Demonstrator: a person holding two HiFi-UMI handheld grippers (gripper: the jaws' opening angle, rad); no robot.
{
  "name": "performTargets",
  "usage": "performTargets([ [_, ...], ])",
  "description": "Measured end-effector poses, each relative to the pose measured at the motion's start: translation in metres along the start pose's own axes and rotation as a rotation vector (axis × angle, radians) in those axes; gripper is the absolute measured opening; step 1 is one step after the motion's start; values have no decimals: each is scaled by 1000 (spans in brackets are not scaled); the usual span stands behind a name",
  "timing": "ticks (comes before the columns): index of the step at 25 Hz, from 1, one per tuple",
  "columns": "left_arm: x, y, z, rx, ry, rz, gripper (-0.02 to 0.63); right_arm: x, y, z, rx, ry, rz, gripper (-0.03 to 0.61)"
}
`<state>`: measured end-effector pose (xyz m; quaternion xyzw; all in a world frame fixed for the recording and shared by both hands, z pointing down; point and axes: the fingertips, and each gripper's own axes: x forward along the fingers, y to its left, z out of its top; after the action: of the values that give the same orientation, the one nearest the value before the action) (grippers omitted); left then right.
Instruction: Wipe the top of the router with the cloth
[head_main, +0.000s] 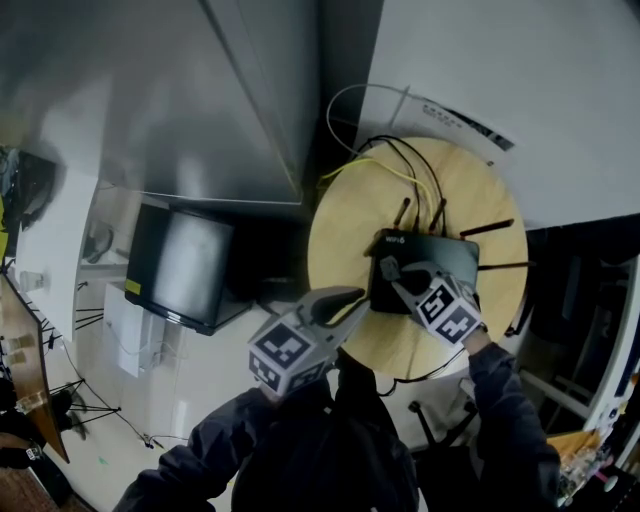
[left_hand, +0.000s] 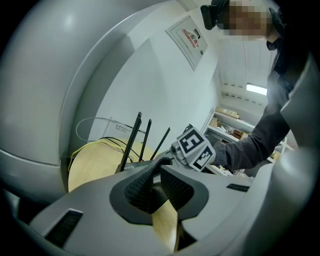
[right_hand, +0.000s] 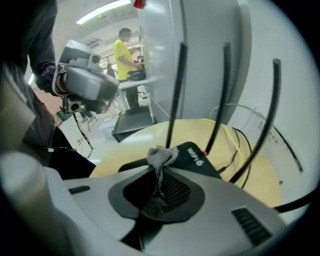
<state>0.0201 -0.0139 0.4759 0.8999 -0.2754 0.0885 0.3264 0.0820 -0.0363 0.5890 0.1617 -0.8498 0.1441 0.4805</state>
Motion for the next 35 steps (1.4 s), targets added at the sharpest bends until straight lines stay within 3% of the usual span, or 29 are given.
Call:
performTargets([
  [6, -1, -1, 0, -3, -1, 2, 31, -3, -68, -3, 38, 12, -100, 64],
  [11, -1, 0, 0, -2, 2, 5, 31, 2, -85, -5, 18, 34, -123, 64],
  [16, -2, 1, -1, -4, 3, 9, 31, 4, -59, -12, -24, 60, -68, 65],
  [28, 0, -3, -6, 1, 18, -2, 31, -11, 58, -58, -79, 86, 110, 66],
  [32, 2, -6, -9, 0, 23, -9, 31, -15, 60, -59, -80, 65, 120, 66],
  [35, 3, -8, -8, 4, 25, -13, 31, -26, 26, -48, -20, 1, 56, 64],
])
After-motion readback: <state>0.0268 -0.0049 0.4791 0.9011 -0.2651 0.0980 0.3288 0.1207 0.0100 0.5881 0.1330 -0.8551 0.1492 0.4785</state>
